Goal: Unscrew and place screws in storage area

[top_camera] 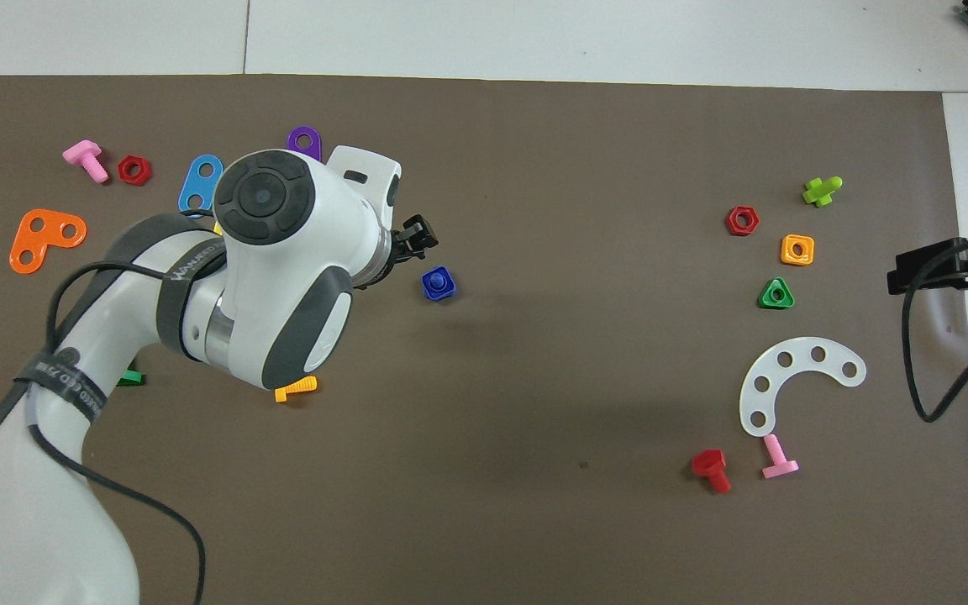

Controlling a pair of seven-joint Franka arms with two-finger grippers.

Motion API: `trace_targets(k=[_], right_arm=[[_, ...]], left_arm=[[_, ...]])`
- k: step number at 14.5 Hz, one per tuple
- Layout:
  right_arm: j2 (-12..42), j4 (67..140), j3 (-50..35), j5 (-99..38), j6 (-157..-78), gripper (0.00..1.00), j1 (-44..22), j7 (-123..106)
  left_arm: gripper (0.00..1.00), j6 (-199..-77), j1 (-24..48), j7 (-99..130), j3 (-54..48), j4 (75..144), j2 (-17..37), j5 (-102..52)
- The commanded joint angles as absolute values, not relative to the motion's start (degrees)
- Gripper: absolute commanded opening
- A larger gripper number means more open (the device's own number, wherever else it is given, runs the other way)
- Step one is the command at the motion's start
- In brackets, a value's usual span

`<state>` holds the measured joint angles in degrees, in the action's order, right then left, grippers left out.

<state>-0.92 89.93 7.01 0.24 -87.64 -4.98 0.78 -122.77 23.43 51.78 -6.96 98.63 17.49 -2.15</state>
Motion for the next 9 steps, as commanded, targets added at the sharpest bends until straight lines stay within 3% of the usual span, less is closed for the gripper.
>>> trace_targets(k=[1, 9], right_arm=[[-2.2, 91.8, 6.3, 0.0, -90.4, 1.0, -3.8, 1.2], [-2.2, 91.9, 6.2, 0.0, -90.9, 1.0, -4.0, 1.3]], left_arm=[[0.84, -127.4, 26.7, 56.1, -5.6, 95.7, 23.8, 1.1], [0.69, -135.4, 27.2, 55.9, -5.8, 98.7, 27.3, 3.2]])
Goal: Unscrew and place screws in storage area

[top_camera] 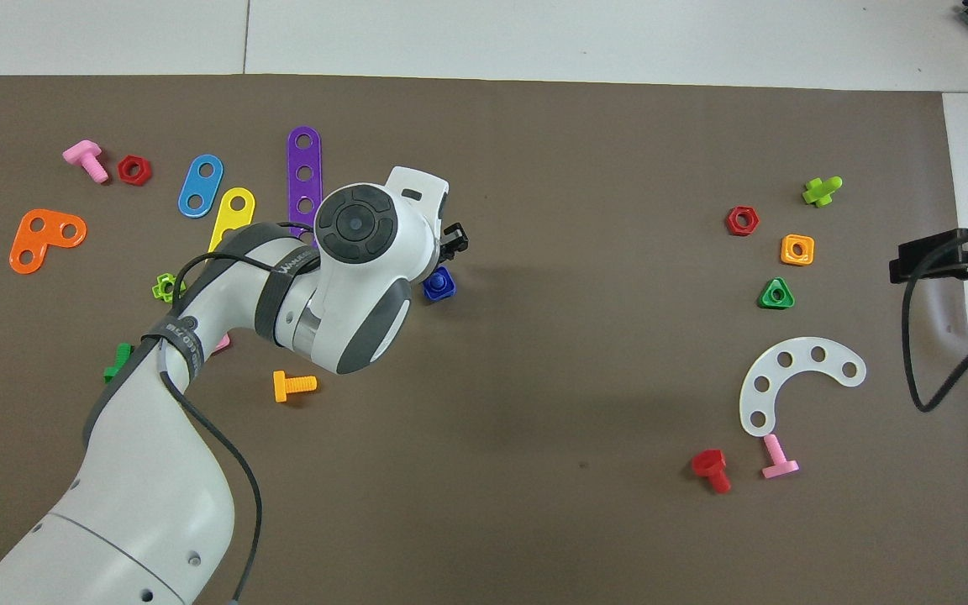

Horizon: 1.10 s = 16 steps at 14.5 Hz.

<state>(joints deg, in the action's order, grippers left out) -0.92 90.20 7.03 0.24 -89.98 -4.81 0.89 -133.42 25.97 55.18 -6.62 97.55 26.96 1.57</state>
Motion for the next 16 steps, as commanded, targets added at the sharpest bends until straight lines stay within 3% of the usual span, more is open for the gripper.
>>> trace_targets(k=[1, 16], right_arm=[[-2.3, 92.0, 6.2, 0.0, -90.9, 1.0, -4.0, 1.3], [-2.4, 92.2, 6.3, 0.0, -90.8, 1.0, -3.9, 1.2]], left_arm=[[0.68, -136.5, 27.7, 55.9, -5.7, 99.6, 27.5, 3.2], [0.56, -136.2, 28.4, 55.8, -5.9, 101.1, 27.4, 3.1]])
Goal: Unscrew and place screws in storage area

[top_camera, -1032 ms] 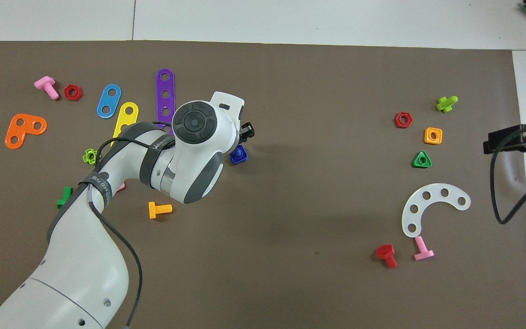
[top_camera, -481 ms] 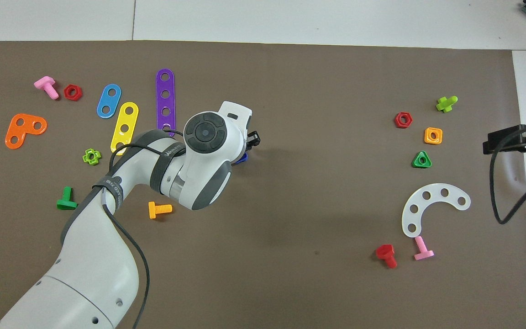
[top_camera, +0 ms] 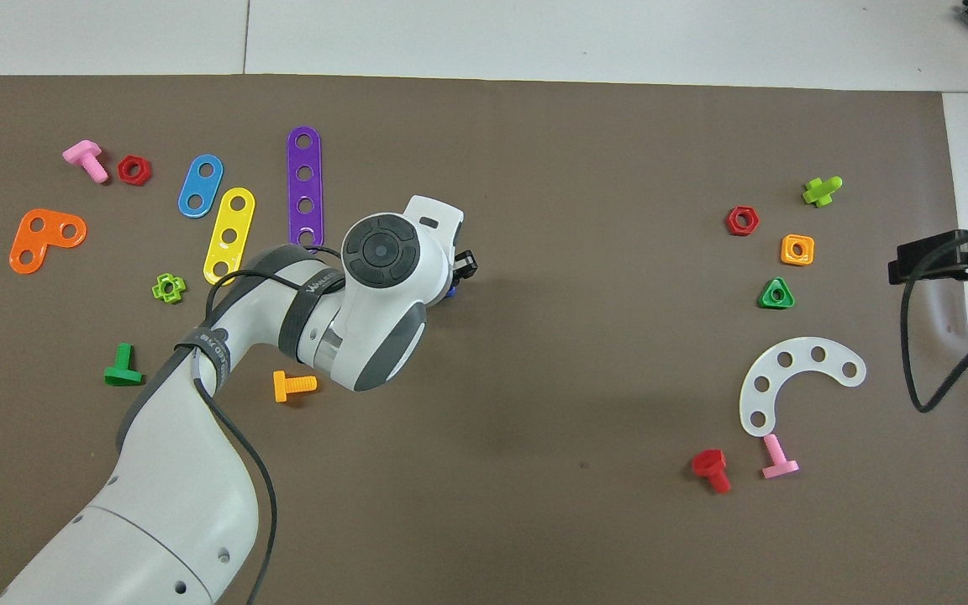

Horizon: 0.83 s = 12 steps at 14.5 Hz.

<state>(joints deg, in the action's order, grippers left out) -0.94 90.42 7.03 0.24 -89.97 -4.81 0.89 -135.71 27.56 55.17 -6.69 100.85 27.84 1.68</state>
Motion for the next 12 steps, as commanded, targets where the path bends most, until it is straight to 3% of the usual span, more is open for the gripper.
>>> trace_targets(k=[1, 12], right_arm=[[-2.4, 92.2, 6.3, 0.0, -90.8, 1.0, -3.9, 1.2], [-2.5, 92.5, 6.3, 0.0, -90.8, 1.0, -3.7, 1.1]], left_arm=[[0.56, -136.1, 28.4, 55.8, -5.9, 100.9, 27.4, 3.1], [0.57, -134.9, 28.4, 55.8, -5.7, 99.8, 27.4, 3.2]])
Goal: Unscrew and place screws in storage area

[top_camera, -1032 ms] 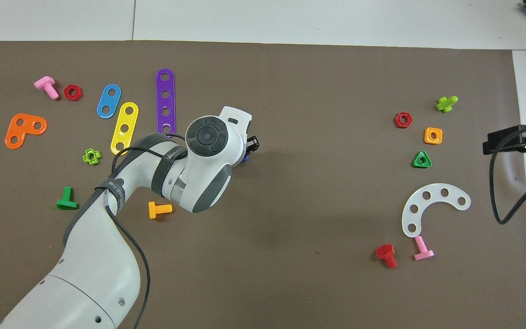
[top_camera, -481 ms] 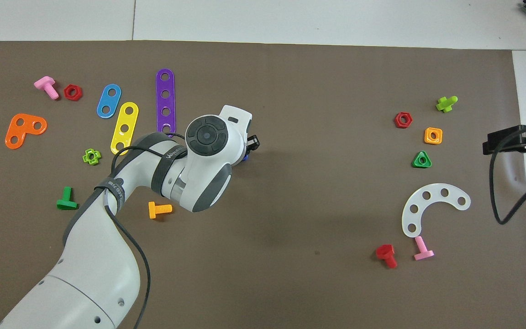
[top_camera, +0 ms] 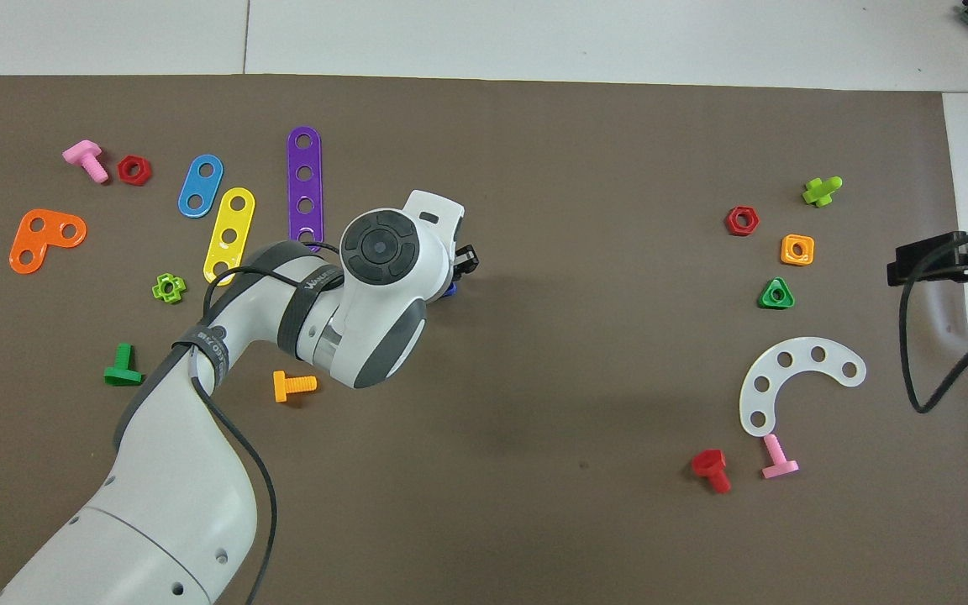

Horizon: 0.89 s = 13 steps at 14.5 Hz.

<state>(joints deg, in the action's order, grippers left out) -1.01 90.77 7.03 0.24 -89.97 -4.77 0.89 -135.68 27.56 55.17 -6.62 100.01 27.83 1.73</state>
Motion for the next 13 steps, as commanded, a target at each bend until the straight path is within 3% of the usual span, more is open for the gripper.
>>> trace_targets(k=[1, 6, 9, 13], right_arm=[[-2.5, 92.5, 6.3, 0.0, -90.8, 1.0, -3.7, 1.1], [-2.5, 92.5, 6.3, 0.0, -90.8, 1.0, -3.7, 1.1], [-2.5, 92.5, 6.3, 0.0, -90.8, 1.0, -3.7, 1.1], [-2.5, 92.5, 6.3, 0.0, -90.8, 1.0, -3.5, 1.0]], left_arm=[[0.56, -134.9, 28.4, 55.8, -5.7, 99.8, 27.4, 3.2], [0.45, -134.8, 28.4, 55.8, -5.8, 100.0, 27.4, 3.3], [0.32, -134.6, 28.4, 55.6, -5.8, 100.0, 27.4, 3.3], [0.28, -133.3, 28.4, 55.6, -5.8, 99.2, 27.4, 3.7]])
